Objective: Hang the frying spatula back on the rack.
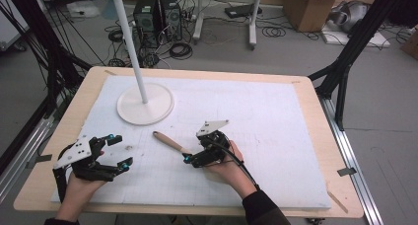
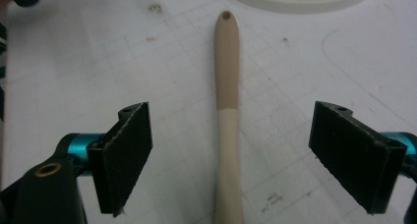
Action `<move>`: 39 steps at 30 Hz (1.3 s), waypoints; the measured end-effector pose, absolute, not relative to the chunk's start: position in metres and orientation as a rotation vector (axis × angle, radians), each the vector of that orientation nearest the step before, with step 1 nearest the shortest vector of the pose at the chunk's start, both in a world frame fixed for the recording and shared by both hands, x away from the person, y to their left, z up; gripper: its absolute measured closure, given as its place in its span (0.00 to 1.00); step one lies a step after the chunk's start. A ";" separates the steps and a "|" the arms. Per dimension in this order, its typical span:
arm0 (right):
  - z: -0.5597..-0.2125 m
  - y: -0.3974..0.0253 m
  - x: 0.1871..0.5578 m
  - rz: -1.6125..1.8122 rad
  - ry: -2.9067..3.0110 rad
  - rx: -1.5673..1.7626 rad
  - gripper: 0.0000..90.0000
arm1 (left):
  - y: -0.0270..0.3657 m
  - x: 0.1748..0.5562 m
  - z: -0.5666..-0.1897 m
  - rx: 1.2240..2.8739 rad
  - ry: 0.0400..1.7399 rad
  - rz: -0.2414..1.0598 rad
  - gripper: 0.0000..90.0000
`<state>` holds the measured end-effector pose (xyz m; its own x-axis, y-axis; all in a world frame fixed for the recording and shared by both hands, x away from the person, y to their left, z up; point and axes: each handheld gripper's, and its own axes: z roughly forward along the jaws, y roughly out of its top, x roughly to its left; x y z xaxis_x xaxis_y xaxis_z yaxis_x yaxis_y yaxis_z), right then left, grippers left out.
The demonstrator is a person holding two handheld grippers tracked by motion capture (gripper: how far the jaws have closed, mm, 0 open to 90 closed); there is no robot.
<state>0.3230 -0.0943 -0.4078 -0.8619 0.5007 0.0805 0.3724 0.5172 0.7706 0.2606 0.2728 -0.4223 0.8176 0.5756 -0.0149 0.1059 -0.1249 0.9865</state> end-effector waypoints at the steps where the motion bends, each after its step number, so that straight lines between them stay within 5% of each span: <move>1: -0.408 -0.094 0.323 1.265 2.601 0.754 0.18 | 0.273 0.261 -0.422 1.669 0.540 0.437 0.16; 20: -0.415 -0.072 0.328 0.829 2.754 0.764 0.54 | 0.270 0.261 -0.423 1.679 0.535 0.429 0.16; 31: -0.419 -0.065 0.332 0.721 2.807 0.811 0.61 | 0.269 0.261 -0.423 1.681 0.533 0.424 0.17; 36: -0.417 -0.059 0.332 0.671 2.836 0.805 0.77 | 0.269 0.260 -0.423 1.680 0.529 0.430 0.17; 39: -0.417 -0.060 0.333 0.671 2.843 0.844 0.77 | 0.268 0.259 -0.422 1.681 0.530 0.426 0.17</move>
